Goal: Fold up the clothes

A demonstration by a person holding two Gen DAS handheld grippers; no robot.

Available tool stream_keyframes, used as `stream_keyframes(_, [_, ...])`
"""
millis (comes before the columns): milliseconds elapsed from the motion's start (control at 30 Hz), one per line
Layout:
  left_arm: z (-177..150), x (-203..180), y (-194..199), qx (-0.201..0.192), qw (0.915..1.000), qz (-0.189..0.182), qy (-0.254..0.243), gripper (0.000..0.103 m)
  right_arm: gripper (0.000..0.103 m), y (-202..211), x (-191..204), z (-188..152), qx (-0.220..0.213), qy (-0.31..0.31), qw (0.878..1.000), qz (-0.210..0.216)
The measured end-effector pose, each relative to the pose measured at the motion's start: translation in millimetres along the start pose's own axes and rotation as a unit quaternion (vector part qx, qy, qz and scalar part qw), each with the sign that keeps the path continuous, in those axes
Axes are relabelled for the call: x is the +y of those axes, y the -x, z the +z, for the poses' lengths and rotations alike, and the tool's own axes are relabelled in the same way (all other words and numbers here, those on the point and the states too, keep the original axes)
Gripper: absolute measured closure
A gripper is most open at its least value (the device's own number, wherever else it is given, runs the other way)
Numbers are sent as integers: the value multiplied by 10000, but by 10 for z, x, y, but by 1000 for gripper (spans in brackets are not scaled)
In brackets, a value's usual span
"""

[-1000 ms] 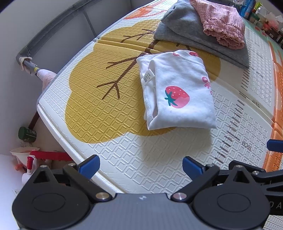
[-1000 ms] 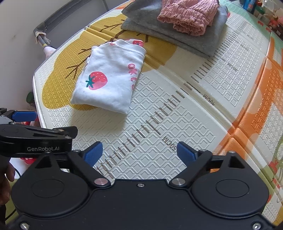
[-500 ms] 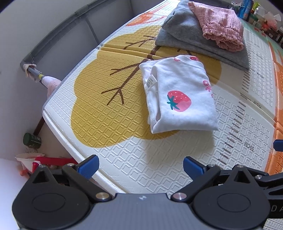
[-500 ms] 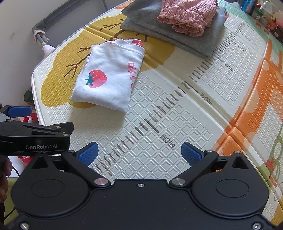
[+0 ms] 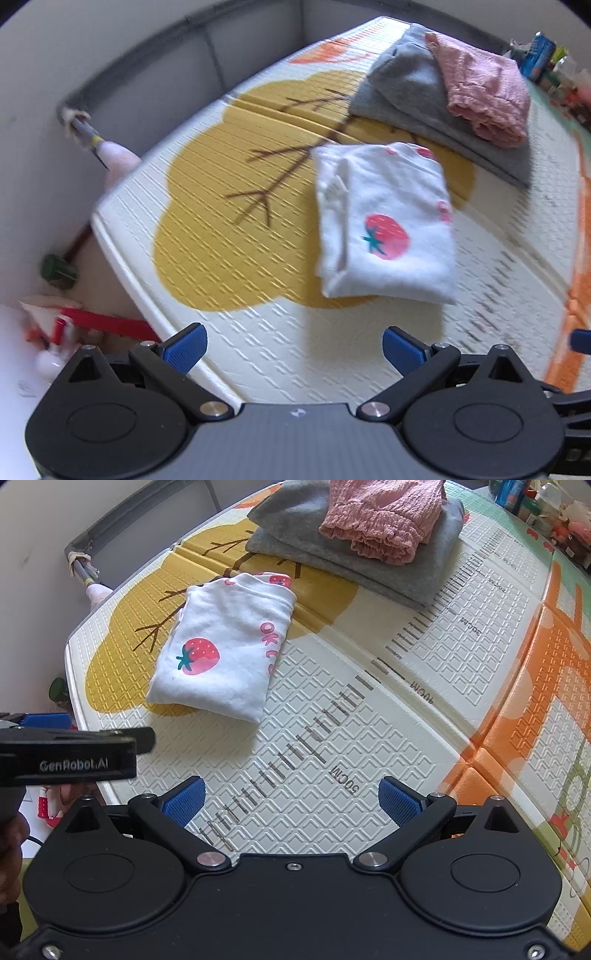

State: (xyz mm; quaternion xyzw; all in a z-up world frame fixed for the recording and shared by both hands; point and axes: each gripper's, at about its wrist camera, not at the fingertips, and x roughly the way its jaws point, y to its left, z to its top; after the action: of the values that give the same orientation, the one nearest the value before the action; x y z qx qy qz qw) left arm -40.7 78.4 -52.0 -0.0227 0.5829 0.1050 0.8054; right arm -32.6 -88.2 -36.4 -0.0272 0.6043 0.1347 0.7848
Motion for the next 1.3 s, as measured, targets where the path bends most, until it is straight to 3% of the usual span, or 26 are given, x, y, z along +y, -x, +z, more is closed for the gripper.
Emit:
stream_keyframes(133, [7, -33, -16, 24, 9999, 79, -147, 0, 3, 5, 1, 5, -5, -1, 10000, 6])
stream_keyframes(300, [-12, -57, -28, 145, 9994, -228, -219, 0, 3, 3, -2, 17, -7, -7, 10000, 11])
stream_keyframes(533, [-12, -153, -7, 75, 9991, -67, -401, 1, 3, -1, -19, 23, -8, -32, 10000, 1])
stream_keyframes(1300, [-33, -219, -5, 153, 9978, -197, -607, 2, 3, 11, -67, 18, -12, -57, 10000, -35])
